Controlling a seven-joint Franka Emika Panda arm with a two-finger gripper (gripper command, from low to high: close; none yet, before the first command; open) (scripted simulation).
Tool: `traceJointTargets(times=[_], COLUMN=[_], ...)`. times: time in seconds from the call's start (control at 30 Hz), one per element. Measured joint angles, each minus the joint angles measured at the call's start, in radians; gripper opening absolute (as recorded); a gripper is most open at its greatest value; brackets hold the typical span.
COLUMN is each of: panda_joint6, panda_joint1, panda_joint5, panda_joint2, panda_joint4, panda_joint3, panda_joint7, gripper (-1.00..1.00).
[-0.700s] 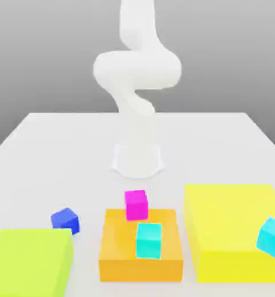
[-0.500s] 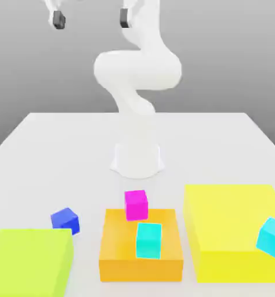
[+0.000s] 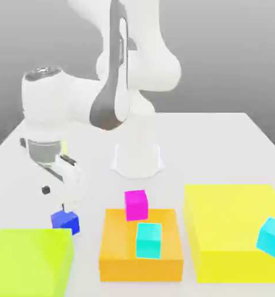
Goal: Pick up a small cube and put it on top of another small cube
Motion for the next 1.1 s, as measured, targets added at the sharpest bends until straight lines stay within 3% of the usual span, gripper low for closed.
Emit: traceJointTargets(times=[0.17, 0.2, 0.43, 0.67, 1.1], panda_joint6=[0.147, 0.168, 0.170, -0.016, -0.450], panda_joint1=[-0.085, -0.098, -0.102, -0.080, 0.423], panda_joint5=[0.082, 0.086, 0.078, -0.026, -0.055], panda_joint2=[0.181, 0.207, 0.208, -0.021, -0.021], panda_joint4=[0.028, 0.033, 0.033, -0.010, 0.420], panda_joint3=[0.102, 0.115, 0.118, 0.068, 0.391], panda_joint7=[-0.059, -0.062, -0.056, 0.020, -0.094], gripper=[0.00, -1.00, -1.00, -1.00, -1.00])
